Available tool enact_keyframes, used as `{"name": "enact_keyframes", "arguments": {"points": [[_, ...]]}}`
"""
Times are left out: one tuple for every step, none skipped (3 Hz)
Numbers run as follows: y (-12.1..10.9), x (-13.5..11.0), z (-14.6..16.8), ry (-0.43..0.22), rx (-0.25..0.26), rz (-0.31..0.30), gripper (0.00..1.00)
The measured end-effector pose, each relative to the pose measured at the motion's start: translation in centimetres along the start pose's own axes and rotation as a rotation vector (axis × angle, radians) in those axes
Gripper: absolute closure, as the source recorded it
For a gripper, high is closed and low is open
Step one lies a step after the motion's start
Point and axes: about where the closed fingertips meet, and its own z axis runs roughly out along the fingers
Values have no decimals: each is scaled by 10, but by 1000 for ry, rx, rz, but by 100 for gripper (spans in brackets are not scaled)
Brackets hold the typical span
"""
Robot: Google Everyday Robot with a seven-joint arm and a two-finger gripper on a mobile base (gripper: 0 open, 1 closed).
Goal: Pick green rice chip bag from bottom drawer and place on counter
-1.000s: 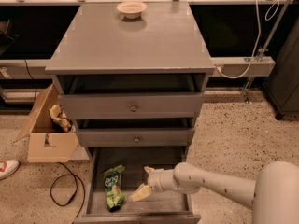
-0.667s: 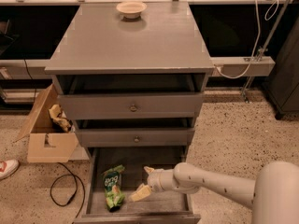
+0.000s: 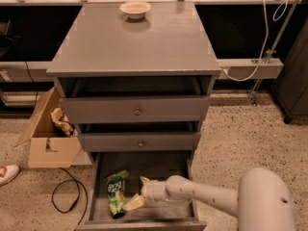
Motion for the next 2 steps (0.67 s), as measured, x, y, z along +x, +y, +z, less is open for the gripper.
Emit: {"name": "enact_keyframes", "arguments": {"points": [[-8, 6, 40, -26, 27, -18, 0], [-16, 10, 81, -19, 104, -63, 0]]}}
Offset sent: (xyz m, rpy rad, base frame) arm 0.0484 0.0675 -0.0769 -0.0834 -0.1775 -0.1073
